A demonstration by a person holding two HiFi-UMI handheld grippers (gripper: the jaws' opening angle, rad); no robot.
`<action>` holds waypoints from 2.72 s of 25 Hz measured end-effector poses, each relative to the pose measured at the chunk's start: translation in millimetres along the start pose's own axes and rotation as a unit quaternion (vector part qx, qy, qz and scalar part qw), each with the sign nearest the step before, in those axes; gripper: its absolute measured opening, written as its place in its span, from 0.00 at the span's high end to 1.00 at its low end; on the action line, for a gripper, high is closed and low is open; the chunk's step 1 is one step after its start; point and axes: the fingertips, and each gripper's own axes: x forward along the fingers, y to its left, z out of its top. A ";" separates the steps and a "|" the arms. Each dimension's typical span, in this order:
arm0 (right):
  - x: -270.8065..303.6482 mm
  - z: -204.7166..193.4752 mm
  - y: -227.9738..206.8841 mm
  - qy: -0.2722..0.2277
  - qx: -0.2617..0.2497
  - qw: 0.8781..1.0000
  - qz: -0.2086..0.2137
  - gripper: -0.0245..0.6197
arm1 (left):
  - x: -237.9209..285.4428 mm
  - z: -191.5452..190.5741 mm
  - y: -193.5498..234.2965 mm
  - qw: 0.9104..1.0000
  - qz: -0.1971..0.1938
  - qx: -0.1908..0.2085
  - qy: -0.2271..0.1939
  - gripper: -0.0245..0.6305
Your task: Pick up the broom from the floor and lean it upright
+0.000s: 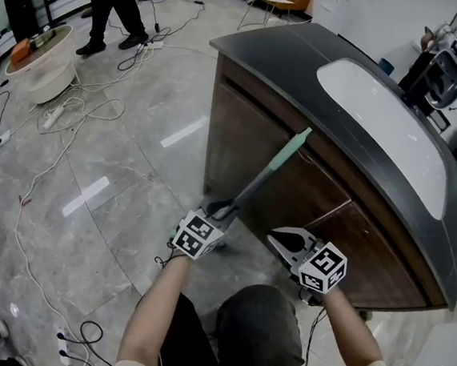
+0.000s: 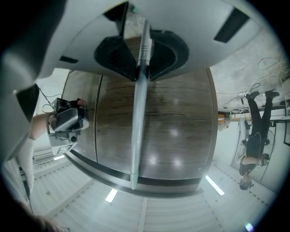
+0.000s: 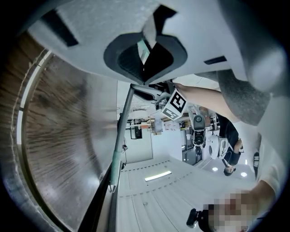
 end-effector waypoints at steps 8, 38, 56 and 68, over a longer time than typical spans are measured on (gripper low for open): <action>-0.7 -8.6 -2.5 0.004 0.009 1.000 0.000 0.96 | 4.7 -0.6 2.4 1.000 0.007 -0.008 -0.005 0.71; -13.6 -33.8 -8.3 -0.015 0.053 0.998 -0.006 0.96 | 5.6 -48.1 -52.7 0.974 -0.198 -0.080 0.072 0.83; -10.7 -28.4 9.4 -0.023 0.057 0.998 -0.001 0.96 | -7.9 -71.4 -77.8 0.969 -0.209 -0.076 0.109 0.83; -15.7 -36.7 6.9 -0.024 0.072 0.997 -0.010 0.96 | -5.5 -76.0 -78.2 0.972 -0.202 -0.062 0.105 0.66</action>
